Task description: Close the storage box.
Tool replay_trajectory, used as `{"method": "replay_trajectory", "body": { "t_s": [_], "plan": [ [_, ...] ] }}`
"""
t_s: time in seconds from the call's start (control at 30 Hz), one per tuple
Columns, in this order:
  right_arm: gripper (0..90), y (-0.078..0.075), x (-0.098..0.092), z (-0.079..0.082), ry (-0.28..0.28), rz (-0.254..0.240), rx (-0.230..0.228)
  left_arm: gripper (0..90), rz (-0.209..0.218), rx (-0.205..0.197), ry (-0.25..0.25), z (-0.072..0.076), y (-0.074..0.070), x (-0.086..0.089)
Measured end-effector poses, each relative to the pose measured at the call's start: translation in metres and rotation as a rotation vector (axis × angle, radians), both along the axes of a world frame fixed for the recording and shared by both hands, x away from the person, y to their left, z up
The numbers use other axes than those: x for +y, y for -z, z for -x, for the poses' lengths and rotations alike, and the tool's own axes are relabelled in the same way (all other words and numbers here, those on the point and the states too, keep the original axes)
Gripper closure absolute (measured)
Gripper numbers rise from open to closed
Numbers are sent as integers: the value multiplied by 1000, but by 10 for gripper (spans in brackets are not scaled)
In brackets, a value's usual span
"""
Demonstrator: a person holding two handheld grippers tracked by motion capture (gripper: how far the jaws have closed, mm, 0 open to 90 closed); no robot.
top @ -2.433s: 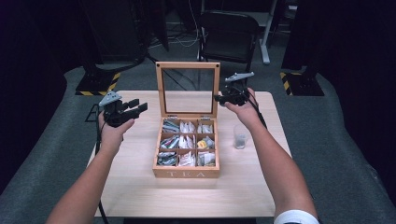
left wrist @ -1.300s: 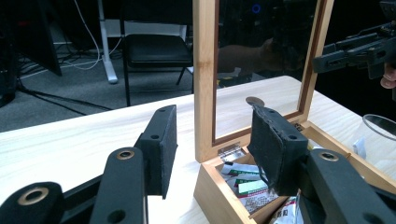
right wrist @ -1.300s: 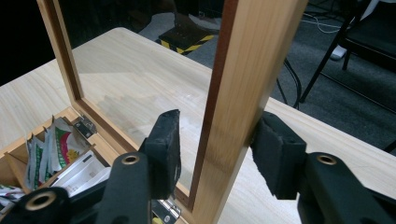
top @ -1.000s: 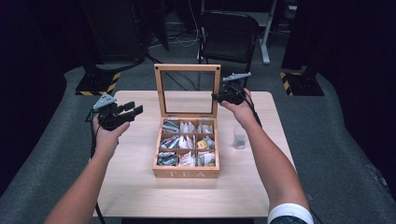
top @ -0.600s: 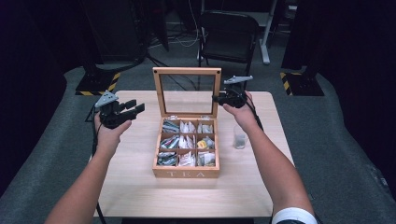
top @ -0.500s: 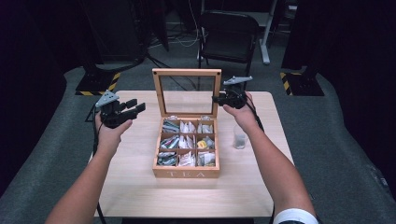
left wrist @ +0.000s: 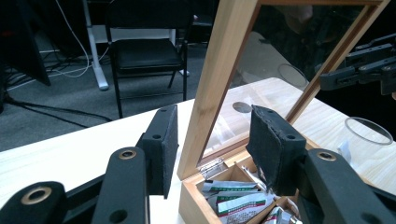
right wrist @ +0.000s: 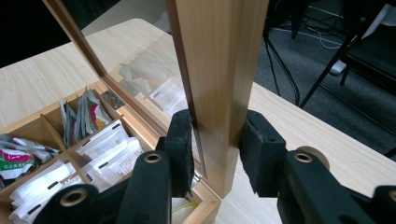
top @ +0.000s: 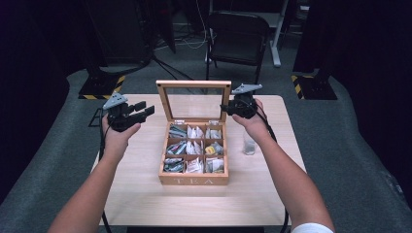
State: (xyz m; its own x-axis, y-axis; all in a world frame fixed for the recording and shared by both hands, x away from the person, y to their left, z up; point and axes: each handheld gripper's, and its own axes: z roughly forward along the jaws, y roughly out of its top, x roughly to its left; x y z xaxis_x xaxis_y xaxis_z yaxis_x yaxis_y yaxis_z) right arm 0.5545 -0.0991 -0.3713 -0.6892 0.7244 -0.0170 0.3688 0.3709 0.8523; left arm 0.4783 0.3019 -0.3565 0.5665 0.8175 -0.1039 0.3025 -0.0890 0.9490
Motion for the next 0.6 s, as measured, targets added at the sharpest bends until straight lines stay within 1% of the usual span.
{"method": "replay_trajectory", "body": {
  "t_s": [0.1, 0.13, 0.17, 0.23, 0.33, 0.37, 0.43, 0.5, 0.53, 0.6],
  "plan": [
    [648, 2, -1, 3, -8, -8, -12, 525, 3, 0, 8, 0, -1, -2],
    [646, 3, -1, 4, -5, -12, -12, 526, -2, 1, 13, 0, -2, -3],
    [644, 3, -1, 5, -7, -17, -15, 526, 2, -6, 13, -1, -2, -4],
    [640, 4, -2, 7, -12, -20, -15, 528, 6, -6, 19, -1, -2, -6],
    [635, 5, -2, 12, -18, -18, -17, 528, 4, -6, 25, -2, -1, -8],
    [631, 6, -3, 12, -27, -14, -28, 528, 2, -4, 29, -2, -1, -9],
    [622, 7, -3, 16, -27, -23, -24, 529, 2, -5, 33, -3, -1, -11],
    [612, 9, -4, 19, -36, -20, -29, 532, 0, -2, 42, -3, -1, -12],
    [606, 9, -4, 21, -33, -24, -18, 537, 4, 4, 52, -3, -1, -13],
    [597, 11, -4, 24, -41, -24, -26, 539, -17, 18, 83, -2, -1, -16]
  ]
}}
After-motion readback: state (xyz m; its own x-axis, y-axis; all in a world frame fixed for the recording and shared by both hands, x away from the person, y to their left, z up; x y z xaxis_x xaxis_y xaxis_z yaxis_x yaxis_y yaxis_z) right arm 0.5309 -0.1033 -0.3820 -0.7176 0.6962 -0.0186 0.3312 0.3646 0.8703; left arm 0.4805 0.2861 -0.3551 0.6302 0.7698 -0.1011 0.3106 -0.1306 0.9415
